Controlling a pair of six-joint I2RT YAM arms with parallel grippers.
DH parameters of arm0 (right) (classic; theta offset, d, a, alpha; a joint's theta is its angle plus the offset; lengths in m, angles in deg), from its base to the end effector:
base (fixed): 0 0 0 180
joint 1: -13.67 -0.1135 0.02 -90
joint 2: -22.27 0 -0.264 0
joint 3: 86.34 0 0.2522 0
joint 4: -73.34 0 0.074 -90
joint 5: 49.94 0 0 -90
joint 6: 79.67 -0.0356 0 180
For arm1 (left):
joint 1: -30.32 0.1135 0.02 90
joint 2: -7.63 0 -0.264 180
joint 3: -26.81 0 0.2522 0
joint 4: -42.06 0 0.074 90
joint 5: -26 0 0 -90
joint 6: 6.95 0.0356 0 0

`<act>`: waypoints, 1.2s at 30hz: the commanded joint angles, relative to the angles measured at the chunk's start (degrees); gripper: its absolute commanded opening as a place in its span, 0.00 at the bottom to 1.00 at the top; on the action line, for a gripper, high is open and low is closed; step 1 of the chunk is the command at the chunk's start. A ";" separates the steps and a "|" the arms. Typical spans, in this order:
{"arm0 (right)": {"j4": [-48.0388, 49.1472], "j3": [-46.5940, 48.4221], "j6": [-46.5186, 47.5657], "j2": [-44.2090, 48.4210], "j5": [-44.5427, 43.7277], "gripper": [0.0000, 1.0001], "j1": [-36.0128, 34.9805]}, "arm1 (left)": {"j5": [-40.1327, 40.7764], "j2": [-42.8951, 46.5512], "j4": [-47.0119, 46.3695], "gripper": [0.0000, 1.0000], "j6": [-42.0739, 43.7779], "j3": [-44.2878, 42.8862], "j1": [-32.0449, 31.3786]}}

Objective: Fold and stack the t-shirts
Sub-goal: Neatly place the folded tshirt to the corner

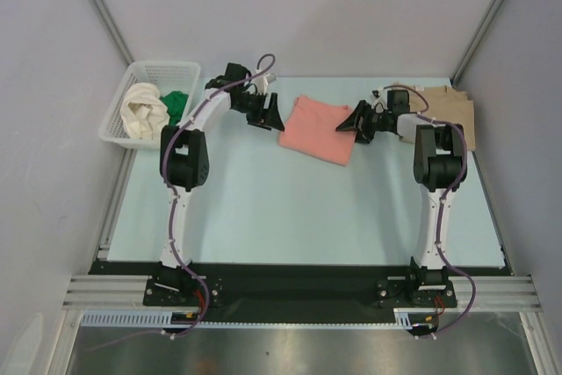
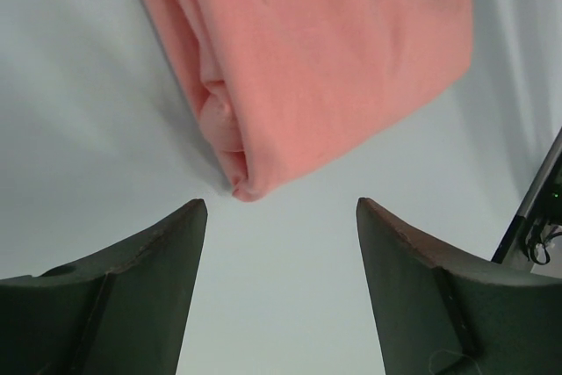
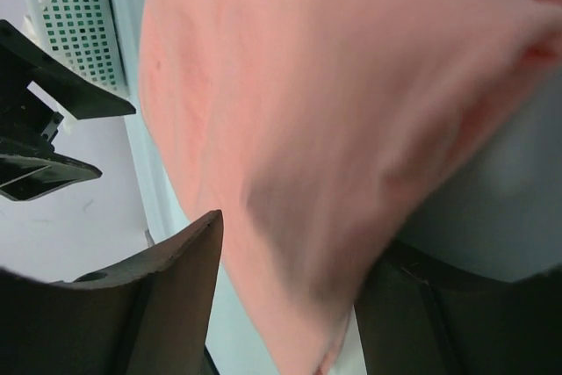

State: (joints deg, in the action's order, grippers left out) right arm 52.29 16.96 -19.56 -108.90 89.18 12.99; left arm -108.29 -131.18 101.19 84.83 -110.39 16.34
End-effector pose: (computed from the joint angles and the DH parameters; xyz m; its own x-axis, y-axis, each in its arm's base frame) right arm 0.4803 0.0326 0.1210 -0.9049 0.3154 -0.2857 -0.0618 0.5667 0.8216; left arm 0.4980 -0.1496 0.1935 -0.8305 0.2297 -0.5075 0.5302 0.6053 -0.5937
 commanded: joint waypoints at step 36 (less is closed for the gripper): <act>-13.81 19.27 7.39 -14.46 -9.75 0.25 -1.59 | 0.26 -4.02 0.08 0.50 0.59 1.26 -4.83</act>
State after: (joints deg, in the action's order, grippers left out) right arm 40.92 35.23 -14.75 -119.02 85.18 11.59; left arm -107.44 -137.36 100.77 85.51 -111.05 12.67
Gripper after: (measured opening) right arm 0.276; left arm 0.501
